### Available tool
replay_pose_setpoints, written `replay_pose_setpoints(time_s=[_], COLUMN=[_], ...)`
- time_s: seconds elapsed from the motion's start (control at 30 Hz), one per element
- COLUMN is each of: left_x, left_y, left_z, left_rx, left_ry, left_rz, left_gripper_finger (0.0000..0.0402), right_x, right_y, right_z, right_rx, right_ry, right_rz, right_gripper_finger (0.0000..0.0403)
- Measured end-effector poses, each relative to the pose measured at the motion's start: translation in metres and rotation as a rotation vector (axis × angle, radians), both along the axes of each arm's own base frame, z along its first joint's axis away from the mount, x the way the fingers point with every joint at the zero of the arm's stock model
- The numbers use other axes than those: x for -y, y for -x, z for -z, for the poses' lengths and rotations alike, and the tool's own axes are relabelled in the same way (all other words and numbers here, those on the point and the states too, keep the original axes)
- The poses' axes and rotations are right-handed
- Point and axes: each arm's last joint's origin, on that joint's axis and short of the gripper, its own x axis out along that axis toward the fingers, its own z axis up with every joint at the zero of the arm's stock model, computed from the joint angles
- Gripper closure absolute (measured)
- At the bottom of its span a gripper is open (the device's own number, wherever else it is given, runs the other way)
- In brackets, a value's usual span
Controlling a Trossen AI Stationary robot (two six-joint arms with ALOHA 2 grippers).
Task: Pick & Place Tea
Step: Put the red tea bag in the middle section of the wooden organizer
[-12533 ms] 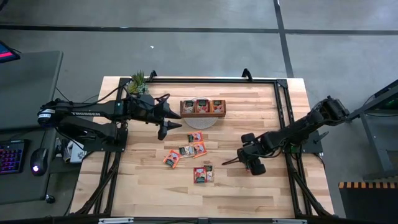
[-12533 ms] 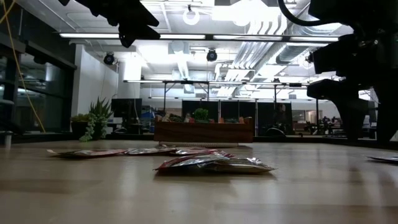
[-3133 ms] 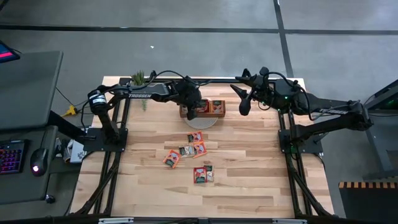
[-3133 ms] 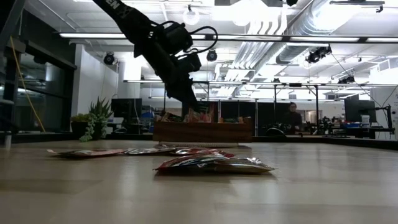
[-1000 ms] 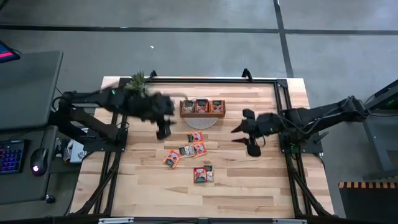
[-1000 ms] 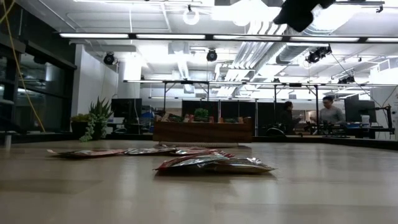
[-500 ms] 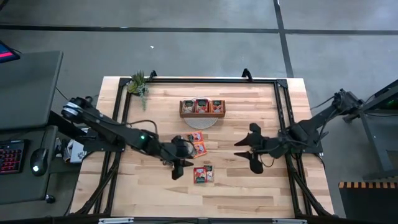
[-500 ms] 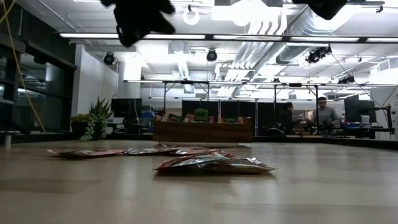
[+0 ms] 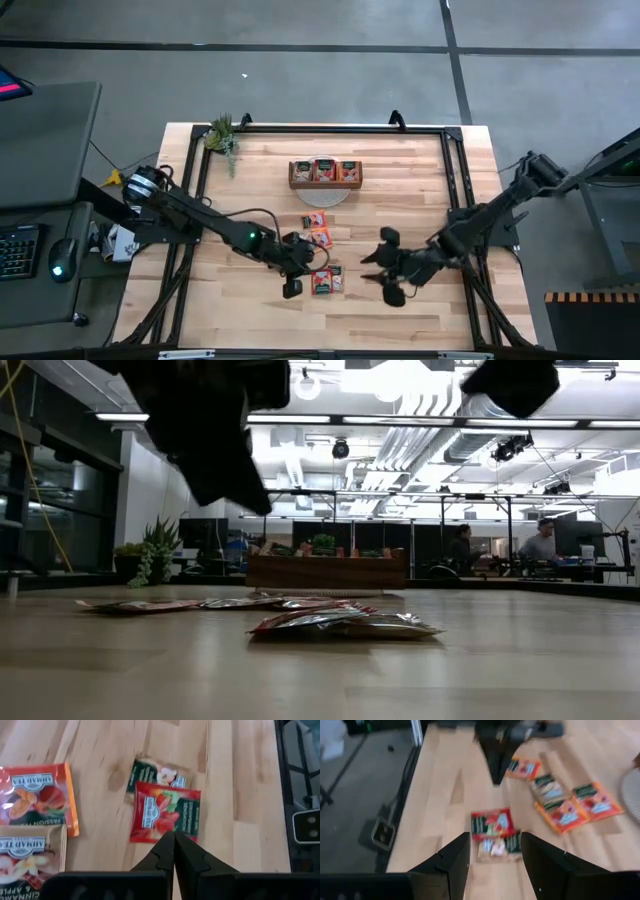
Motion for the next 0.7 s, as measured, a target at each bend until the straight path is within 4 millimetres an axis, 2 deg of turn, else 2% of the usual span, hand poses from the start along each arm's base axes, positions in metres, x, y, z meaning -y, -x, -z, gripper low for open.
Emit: replay_pose_setpoints(time_s=[0.37,0.47,0.7], left_x=[0.003,-0.002,-0.018], left_y=[-0.012,-0.016,-0.023], left_z=[0.029,0.038,0.036], left_rx=[-0.043,-0.071,-0.06], left_ry=[0.018,0.027,0.062], left_rz=[-0.002,-0.011,-0.03], left_gripper_finger=[0.0401,0.0401,0.0401], right_x=[-0.046,-0.056,-0.075], right_y=[-0.018,-0.03,-0.06], right_z=[0.067,0.07,0.077], right_rx=[-0.16,-0.148,-0.112], right_ry=[0.103,0.167,0.41], right_rz=[-0.168,-0.216,-0.288], right_gripper_finger=[0.0231,0.0231,0.0231])
